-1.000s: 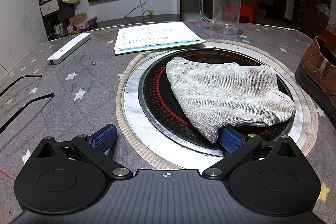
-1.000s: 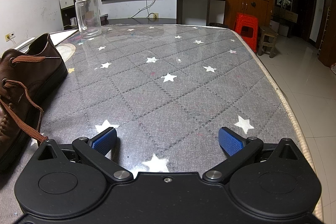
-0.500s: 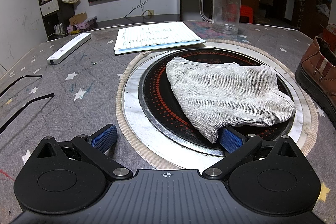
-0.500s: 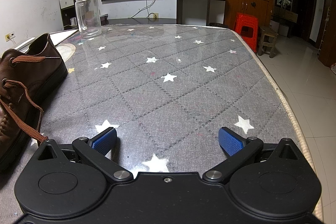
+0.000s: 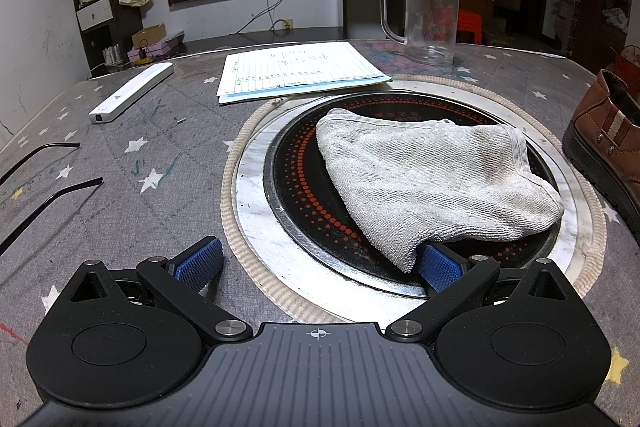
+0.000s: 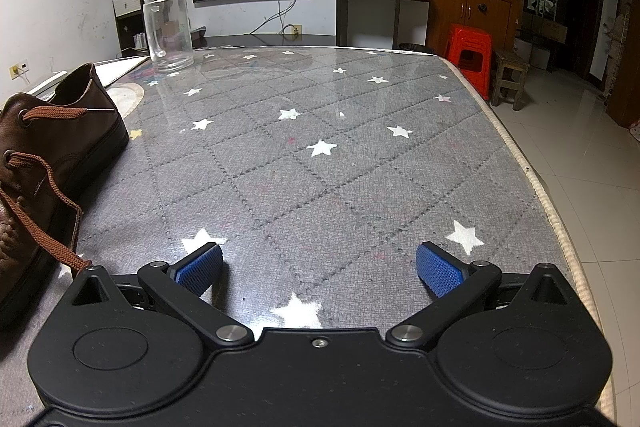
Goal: Lace up shoes with both hands
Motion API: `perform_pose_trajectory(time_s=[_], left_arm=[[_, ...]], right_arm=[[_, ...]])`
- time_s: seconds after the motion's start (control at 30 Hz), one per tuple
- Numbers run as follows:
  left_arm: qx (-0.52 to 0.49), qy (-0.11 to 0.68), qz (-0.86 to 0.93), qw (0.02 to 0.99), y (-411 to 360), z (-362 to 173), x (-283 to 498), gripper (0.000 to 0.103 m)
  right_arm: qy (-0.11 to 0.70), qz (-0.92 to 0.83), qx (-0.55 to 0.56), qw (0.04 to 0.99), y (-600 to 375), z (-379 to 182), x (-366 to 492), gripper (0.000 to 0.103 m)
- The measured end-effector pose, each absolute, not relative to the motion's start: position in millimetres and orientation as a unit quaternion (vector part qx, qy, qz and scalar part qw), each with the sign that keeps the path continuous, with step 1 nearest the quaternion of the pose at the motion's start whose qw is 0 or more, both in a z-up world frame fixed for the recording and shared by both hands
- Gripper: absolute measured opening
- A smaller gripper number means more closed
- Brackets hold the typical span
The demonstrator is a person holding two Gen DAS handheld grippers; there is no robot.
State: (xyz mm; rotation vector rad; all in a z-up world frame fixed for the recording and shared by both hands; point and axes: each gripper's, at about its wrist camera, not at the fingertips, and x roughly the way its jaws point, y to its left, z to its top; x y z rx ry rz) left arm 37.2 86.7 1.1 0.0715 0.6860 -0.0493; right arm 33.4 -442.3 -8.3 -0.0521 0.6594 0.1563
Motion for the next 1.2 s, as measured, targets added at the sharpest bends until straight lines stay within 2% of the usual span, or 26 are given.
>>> perform_pose_trajectory(time_s=[1.2], left_arm=[[0.035, 0.336, -0.024, 0.941, 88.8, 0.9, 38.8, 0.103]], right_arm=[[0.323, 0.077, -0.026, 0.943, -442.2, -8.3, 33.3, 0.103]])
